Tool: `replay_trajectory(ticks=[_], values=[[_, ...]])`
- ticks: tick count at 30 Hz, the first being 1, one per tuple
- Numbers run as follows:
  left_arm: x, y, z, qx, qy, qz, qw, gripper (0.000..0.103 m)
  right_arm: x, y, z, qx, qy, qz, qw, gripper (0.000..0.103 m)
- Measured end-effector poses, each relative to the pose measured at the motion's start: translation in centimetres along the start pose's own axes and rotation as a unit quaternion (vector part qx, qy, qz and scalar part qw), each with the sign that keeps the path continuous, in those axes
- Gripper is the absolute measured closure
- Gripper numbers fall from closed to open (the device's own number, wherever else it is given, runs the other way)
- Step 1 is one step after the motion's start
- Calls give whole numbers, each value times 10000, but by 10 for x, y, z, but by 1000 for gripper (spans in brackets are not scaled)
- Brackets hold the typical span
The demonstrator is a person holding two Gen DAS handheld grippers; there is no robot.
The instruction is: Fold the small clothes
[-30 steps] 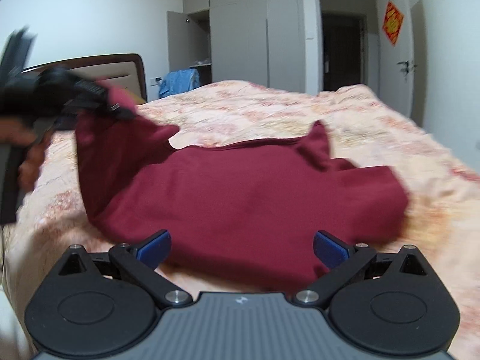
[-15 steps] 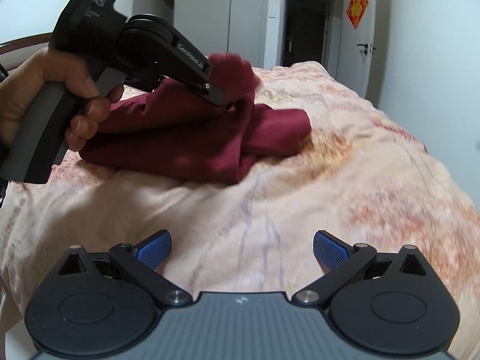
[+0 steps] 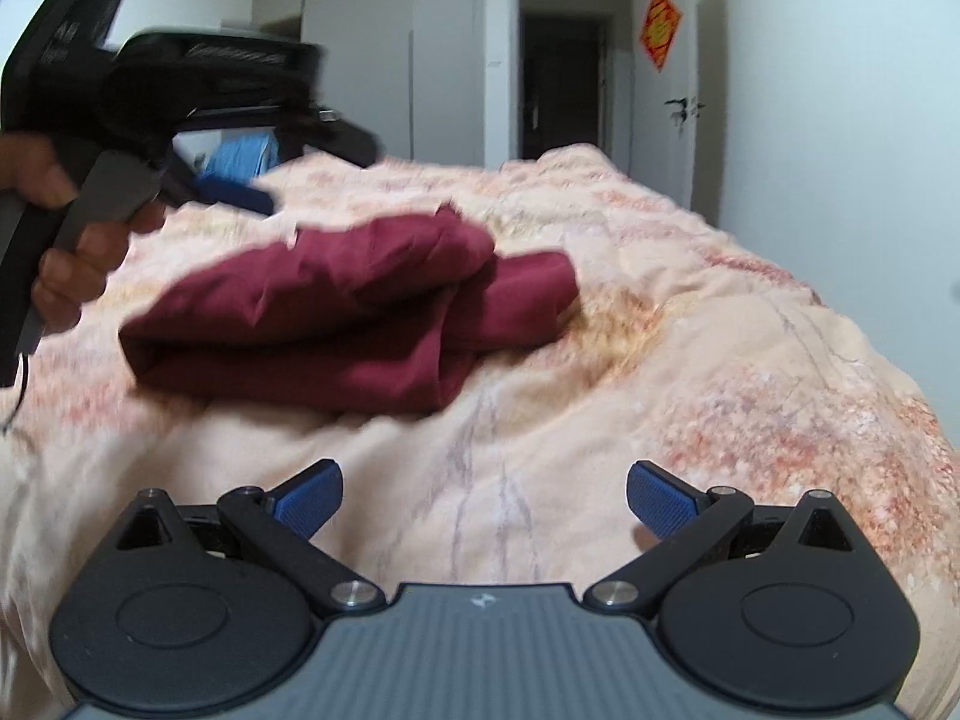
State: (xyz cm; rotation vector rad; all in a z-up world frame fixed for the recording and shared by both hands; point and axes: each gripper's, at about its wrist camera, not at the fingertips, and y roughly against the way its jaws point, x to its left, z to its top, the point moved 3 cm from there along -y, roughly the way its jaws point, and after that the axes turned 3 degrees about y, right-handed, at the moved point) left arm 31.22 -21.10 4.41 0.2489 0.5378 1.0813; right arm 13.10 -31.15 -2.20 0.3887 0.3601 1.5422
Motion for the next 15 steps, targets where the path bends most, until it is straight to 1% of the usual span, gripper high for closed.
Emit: replay_trajectory(ticks=[2, 4, 6, 8, 10, 13, 15], values=[[11, 5, 9, -14, 94, 467, 9989, 1, -4, 0, 9, -139, -211, -36, 9997, 0], [23, 8, 15, -45, 131, 911, 9957, 1, -7, -5, 20, -234, -426, -18, 9988, 0], [38, 10, 18, -21, 140, 1256, 9920, 1, -8, -12, 34, -317, -604, 77, 9976, 0], [55, 12, 16, 96, 222, 1563, 9874, 1, -8, -21, 50, -427, -768, 243, 9958, 0], [71, 11, 10, 231, 407, 1756, 9833, 1, -6, -35, 65, -448, -930, 434, 9937, 0], [98, 12, -2, 517, 737, 1926, 9771, 1, -3, -57, 84, -414, -1194, 596, 9902, 0], [109, 10, -11, 655, 815, 2010, 9740, 1, -3, -72, 93, -379, -1455, 586, 9869, 0]])
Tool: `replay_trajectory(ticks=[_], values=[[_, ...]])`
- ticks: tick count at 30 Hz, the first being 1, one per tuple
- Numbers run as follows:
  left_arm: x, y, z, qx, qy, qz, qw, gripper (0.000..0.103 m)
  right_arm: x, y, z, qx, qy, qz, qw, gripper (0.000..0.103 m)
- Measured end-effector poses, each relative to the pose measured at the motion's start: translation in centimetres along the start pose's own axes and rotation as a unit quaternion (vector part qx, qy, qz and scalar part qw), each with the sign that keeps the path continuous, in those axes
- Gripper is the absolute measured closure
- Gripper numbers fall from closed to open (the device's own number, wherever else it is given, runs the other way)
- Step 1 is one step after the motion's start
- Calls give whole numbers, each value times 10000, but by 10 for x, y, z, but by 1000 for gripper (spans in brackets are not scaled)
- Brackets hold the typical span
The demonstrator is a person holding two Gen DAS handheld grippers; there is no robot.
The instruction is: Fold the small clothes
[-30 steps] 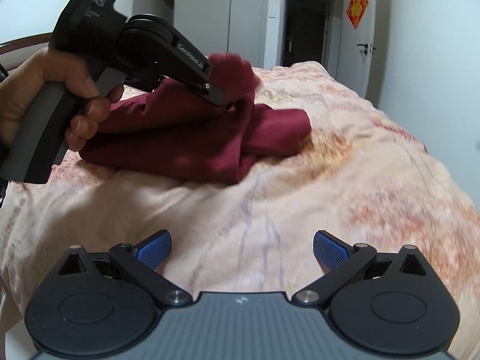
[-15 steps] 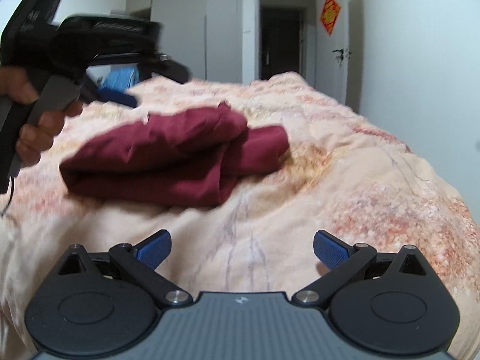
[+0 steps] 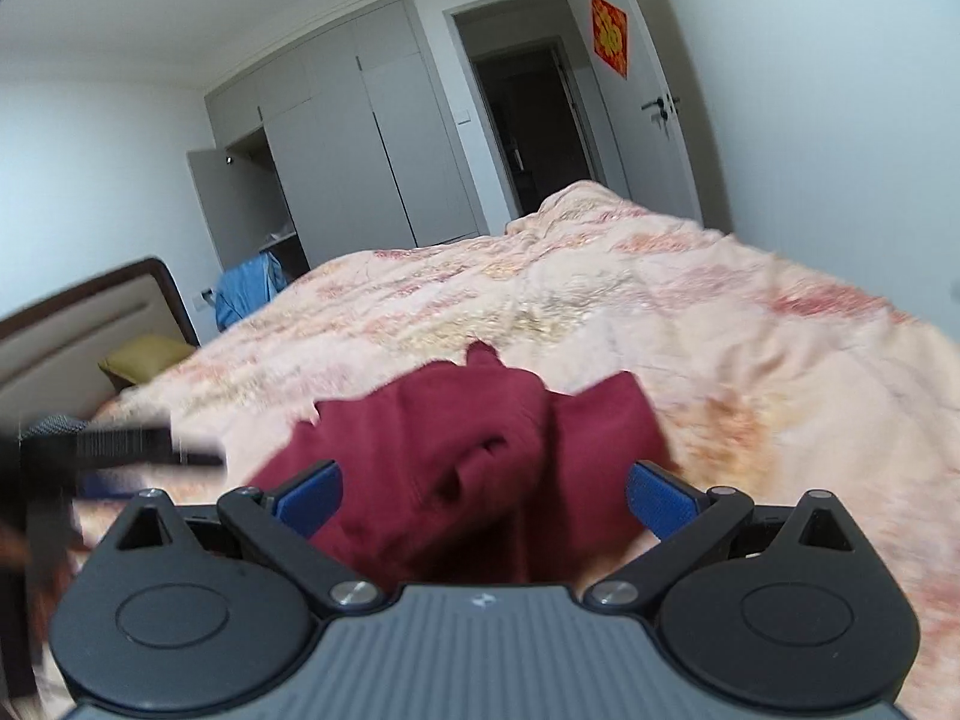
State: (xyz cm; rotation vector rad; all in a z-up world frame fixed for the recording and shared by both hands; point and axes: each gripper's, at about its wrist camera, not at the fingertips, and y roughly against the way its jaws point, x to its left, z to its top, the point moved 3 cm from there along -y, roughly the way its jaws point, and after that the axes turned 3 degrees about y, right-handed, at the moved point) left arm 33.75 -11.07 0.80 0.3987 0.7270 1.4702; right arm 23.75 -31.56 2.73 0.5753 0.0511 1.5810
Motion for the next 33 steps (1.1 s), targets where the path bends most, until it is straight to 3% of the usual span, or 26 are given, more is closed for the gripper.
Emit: replay_trajectory(ticks=[5, 7, 10, 12, 16, 18, 21, 25, 29, 31, 33], values=[[10, -3, -6, 23, -20, 128, 9999, 1, 2, -32, 1, -18, -80, -358, 9993, 1], [11, -5, -4, 23, -12, 155, 9999, 1, 0, -44, -3, 31, -132, -430, 9990, 7], [9, -9, -4, 58, 14, 151, 9999, 1, -2, -55, -10, 149, -296, -446, 9985, 22], [7, -12, -4, 62, 15, 149, 9999, 1, -2, -57, -13, 82, -288, -536, 9981, 37], [2, -17, -6, 80, -3, 111, 9999, 1, -5, -58, -15, 82, -377, -487, 9981, 52], [1, -21, -8, 120, 34, 1, 9999, 1, -5, -57, -16, 48, -339, -463, 9983, 67], [0, -29, -11, 318, 231, -312, 9987, 1, -7, -52, -15, -53, -239, -388, 9989, 80], [-8, -27, -12, 378, 392, -521, 9972, 1, -13, -34, -4, -363, -165, -337, 9986, 84], [-27, -21, -12, 242, 116, -742, 9969, 1, -33, -11, 6, -680, -284, -552, 9957, 84], [-34, -27, -17, 349, 58, -759, 9965, 1, -47, -13, 3, -575, -393, -647, 9955, 83], [-36, -33, -21, 444, 54, -692, 9966, 1, -59, -22, -6, -202, -594, -602, 9962, 82]])
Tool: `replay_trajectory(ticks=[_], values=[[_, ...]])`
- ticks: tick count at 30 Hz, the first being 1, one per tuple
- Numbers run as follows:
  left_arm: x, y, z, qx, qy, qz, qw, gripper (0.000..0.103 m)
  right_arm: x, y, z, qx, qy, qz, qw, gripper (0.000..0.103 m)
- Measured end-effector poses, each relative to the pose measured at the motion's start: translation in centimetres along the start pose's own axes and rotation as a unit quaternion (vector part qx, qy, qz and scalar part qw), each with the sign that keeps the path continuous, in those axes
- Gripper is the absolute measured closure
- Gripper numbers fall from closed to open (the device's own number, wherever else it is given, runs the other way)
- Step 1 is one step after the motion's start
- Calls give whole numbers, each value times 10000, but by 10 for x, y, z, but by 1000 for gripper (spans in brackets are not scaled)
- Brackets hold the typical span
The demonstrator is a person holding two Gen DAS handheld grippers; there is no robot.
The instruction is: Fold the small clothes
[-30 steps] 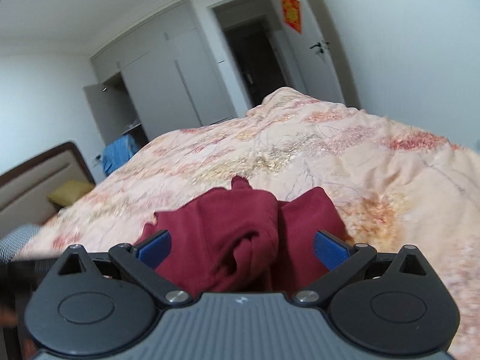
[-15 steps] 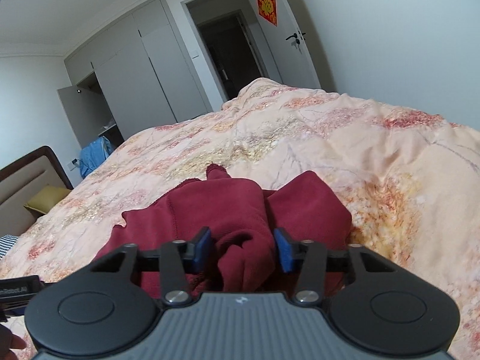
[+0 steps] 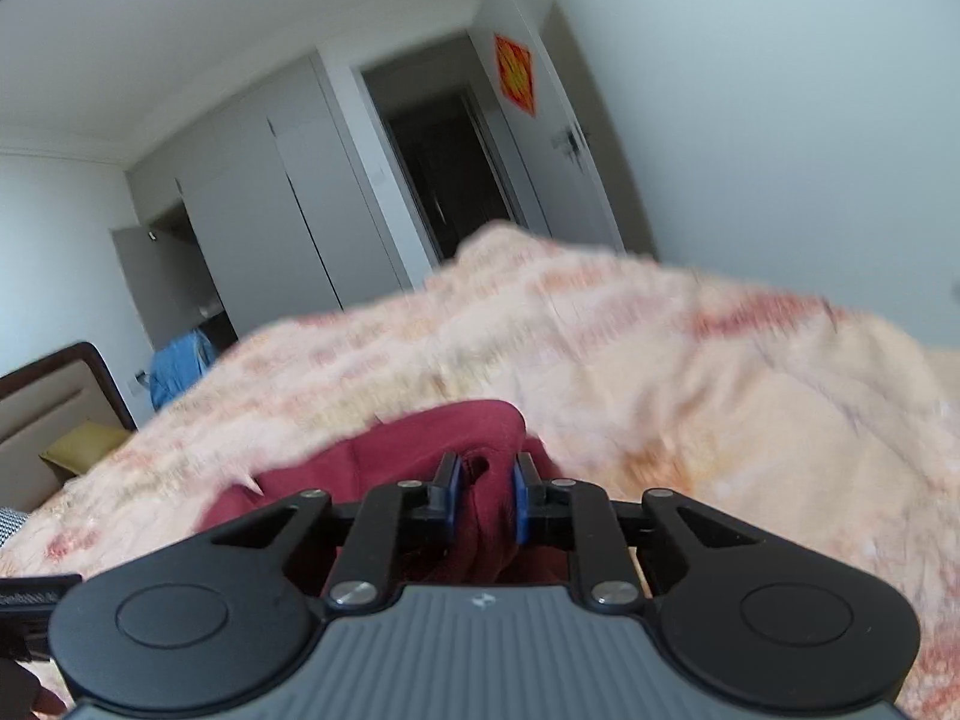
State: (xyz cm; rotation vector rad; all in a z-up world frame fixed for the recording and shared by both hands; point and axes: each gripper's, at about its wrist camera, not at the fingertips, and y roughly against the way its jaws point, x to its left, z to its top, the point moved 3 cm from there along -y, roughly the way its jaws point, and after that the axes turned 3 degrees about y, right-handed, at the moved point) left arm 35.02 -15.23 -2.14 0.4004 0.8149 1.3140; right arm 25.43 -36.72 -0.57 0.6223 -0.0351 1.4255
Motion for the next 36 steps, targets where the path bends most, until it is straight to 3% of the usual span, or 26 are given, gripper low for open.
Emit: replay_trajectory(ticks=[2, 6, 8, 11, 12, 15, 21, 26, 31, 36], values=[[2, -2, -2, 24, 65, -11, 10000, 1, -7, -2, -8, 133, -125, 44, 9998, 78], [8, -2, -2, 54, 127, -1, 9999, 1, -5, 5, -9, -2, 1, -87, 10000, 55], [8, -1, 0, 37, 123, 20, 9999, 1, -1, 6, -6, -96, 153, -167, 9997, 48], [8, 0, -1, 31, 128, 28, 9999, 1, 6, 5, -3, -204, 312, -311, 9988, 18], [9, 0, -1, 28, 138, 33, 9999, 1, 8, 5, -4, -183, 346, -375, 9985, 13], [11, 1, -3, 44, 210, 23, 9998, 1, 9, -3, -11, 294, 522, -900, 9941, 13], [12, 3, -4, 51, 141, 26, 9999, 1, -5, 21, -37, 550, 320, -1258, 9900, 13], [12, 5, -5, 47, 191, 39, 9998, 1, -7, 38, -31, 168, 182, -1107, 9935, 13], [13, 6, -5, 44, 200, 40, 9998, 1, 6, 24, 1, -140, 375, -925, 9949, 3], [14, 7, -7, 48, 221, 33, 9997, 1, -4, -17, 2, 621, 276, -1161, 9909, 1]])
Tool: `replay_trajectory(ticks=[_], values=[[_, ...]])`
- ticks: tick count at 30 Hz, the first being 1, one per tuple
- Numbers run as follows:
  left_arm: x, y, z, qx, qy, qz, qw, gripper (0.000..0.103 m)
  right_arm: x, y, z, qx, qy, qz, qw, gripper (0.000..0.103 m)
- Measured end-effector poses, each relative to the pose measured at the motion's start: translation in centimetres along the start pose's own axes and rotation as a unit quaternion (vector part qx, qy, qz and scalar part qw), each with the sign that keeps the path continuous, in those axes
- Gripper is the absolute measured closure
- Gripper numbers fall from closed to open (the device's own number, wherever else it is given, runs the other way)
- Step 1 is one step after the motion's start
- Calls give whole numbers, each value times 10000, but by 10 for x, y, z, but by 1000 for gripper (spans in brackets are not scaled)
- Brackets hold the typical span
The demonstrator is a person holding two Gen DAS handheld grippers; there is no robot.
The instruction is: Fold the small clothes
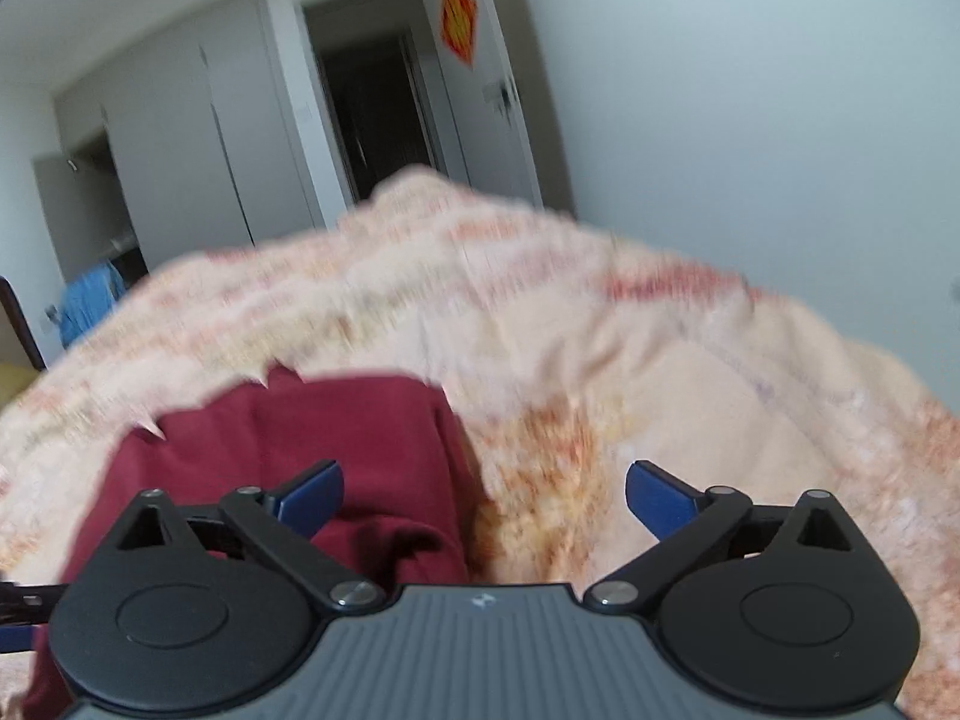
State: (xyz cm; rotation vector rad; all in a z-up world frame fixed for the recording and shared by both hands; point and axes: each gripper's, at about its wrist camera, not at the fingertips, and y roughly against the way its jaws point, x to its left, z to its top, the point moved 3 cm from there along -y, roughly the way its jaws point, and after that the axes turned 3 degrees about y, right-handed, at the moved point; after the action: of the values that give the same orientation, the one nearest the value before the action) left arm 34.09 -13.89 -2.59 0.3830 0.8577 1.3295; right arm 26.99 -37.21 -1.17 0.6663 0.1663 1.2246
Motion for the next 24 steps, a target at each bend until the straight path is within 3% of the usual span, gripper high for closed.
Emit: replay_trajectory(ticks=[2, 5, 15, 20, 24], values=[[1, 0, -1, 7, -9, -17, 10000, 1, -7, -4, -13, 231, -126, 5, 9997, 0], [1, 0, -1, 27, -29, -18, 10000, 1, -10, 4, -31, 226, -13, 14, 9997, 0], [2, 4, -2, 23, -78, -8, 10000, 1, -13, 27, -41, -63, 86, 124, 9999, 0], [1, 3, 0, 38, -91, -10, 10000, 1, -17, 36, -25, -534, 210, 342, 9978, 0], [0, 0, 2, 62, -113, -31, 9999, 1, -13, 19, -2, -410, 477, 564, 9964, 0]])
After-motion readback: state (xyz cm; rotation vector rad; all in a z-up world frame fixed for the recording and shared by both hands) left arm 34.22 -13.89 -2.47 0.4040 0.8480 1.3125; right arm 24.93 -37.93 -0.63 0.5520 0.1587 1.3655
